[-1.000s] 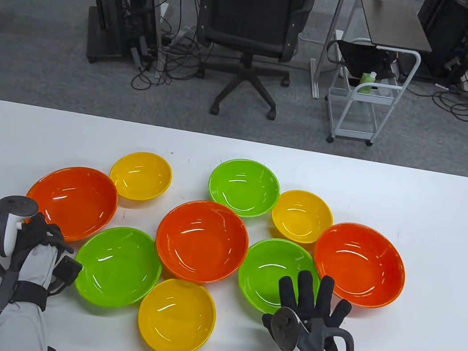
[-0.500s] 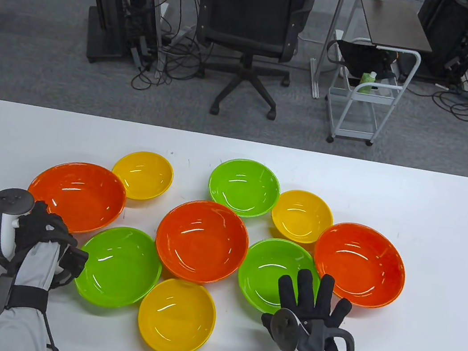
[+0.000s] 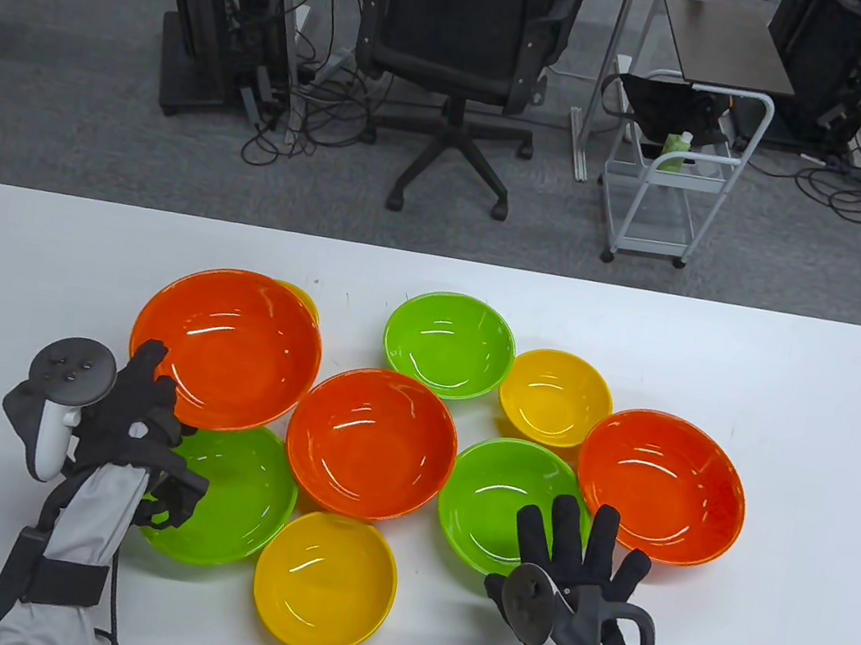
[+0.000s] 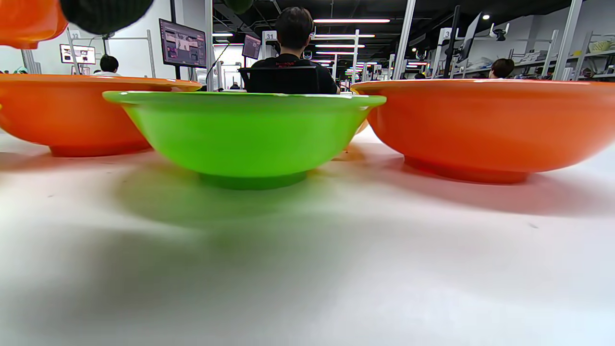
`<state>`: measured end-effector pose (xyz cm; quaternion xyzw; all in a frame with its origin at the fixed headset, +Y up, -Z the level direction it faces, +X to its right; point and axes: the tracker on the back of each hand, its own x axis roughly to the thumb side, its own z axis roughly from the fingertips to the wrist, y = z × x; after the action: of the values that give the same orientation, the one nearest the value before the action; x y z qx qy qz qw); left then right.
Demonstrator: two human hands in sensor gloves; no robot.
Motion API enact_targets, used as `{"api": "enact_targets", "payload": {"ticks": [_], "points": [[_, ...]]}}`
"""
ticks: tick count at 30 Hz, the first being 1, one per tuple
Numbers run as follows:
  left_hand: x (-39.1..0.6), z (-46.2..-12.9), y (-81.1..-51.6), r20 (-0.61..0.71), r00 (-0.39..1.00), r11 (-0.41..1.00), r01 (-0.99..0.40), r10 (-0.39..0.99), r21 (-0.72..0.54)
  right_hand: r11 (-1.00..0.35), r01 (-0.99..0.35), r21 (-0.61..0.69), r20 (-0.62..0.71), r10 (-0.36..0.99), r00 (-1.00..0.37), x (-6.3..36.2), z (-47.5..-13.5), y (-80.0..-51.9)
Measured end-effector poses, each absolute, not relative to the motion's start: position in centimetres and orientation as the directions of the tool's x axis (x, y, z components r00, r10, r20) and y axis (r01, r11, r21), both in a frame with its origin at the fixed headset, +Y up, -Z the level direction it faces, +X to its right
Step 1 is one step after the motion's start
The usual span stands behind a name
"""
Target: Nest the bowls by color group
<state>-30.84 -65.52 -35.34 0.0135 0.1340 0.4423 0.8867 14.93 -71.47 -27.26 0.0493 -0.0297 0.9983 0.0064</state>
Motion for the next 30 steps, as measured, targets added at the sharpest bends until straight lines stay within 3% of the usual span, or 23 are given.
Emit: {"api": "enact_targets", "payload": {"ticks": [7,14,30], "points": [[-24.9,-34.9,-65.2,-0.082,0.656,0.661,-0.749,0.750,0.048,-0.998,-0.021,-0.053,0.093,0.016,-0.996,15.1,-27.3,-71.4],[-20.8,-35.0,-66.2,-0.027,0.748,0.749,-0.663,0.663,0.009,-0.999,-0.023,-0.048,0.091,0.019,-0.996,15.1,-27.3,-71.4],[-19.6,-36.3,-68.8,-0.112,0.808,0.808,-0.587,0.579,-0.054,-0.999,-0.025,-0.031,0.066,0.023,-0.998,15.6,-27.6,-71.3]]}}
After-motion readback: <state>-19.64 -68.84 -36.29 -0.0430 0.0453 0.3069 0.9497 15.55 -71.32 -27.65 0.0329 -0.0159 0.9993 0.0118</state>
